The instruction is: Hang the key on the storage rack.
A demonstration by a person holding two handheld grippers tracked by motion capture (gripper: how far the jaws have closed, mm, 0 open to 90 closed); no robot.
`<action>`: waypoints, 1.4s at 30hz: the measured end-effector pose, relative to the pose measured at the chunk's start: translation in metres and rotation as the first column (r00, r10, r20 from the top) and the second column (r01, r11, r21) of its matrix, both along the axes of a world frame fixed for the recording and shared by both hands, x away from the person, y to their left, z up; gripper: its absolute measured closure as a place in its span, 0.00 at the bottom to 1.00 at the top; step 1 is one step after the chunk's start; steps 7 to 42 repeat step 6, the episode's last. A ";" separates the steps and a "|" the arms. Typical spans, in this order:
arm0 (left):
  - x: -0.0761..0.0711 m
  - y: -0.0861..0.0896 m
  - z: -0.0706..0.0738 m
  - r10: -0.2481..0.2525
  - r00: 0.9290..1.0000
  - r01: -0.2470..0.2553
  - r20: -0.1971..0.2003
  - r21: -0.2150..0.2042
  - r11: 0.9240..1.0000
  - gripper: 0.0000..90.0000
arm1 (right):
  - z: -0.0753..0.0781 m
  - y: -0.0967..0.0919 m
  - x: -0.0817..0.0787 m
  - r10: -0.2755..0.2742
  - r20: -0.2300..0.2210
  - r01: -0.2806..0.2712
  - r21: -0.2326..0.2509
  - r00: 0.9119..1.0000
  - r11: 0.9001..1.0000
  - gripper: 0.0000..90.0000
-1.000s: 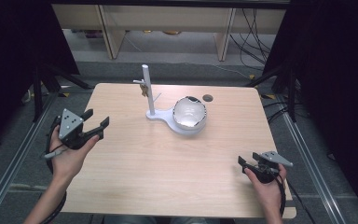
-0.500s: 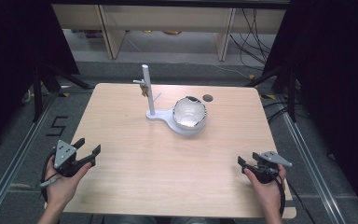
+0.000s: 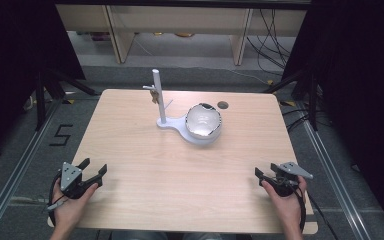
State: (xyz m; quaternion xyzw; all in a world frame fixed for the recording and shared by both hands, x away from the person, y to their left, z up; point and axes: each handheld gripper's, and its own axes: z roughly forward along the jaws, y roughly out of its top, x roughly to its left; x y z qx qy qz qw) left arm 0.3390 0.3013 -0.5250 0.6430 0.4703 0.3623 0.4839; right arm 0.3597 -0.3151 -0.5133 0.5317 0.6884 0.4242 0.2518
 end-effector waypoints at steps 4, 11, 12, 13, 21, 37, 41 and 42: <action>-0.001 0.000 0.000 0.000 1.000 0.000 0.006 -0.011 1.000 0.34 | -0.001 0.000 0.001 0.001 0.006 -0.001 -0.001 1.000 1.000 0.36; -0.001 0.001 0.000 0.007 1.000 -0.007 -0.003 -0.017 1.000 0.33 | -0.001 0.001 0.001 0.006 0.015 -0.007 0.005 1.000 1.000 0.36; -0.001 0.001 0.000 0.007 1.000 -0.007 -0.003 -0.017 1.000 0.33 | -0.001 0.001 0.001 0.006 0.015 -0.007 0.005 1.000 1.000 0.36; -0.001 0.001 0.000 0.007 1.000 -0.007 -0.003 -0.017 1.000 0.33 | -0.001 0.001 0.001 0.006 0.015 -0.007 0.005 1.000 1.000 0.36; -0.001 0.001 0.000 0.007 1.000 -0.007 -0.003 -0.017 1.000 0.33 | -0.001 0.001 0.001 0.006 0.015 -0.007 0.005 1.000 1.000 0.36; -0.001 0.001 0.000 0.007 1.000 -0.007 -0.003 -0.017 1.000 0.33 | -0.001 0.001 0.001 0.006 0.015 -0.007 0.005 1.000 1.000 0.36; -0.001 0.001 0.000 0.007 1.000 -0.007 -0.003 -0.017 1.000 0.33 | -0.001 0.001 0.001 0.006 0.015 -0.007 0.005 1.000 1.000 0.36; -0.001 0.001 0.000 0.007 1.000 -0.007 -0.003 -0.017 1.000 0.33 | -0.001 0.001 0.001 0.006 0.015 -0.007 0.005 1.000 1.000 0.36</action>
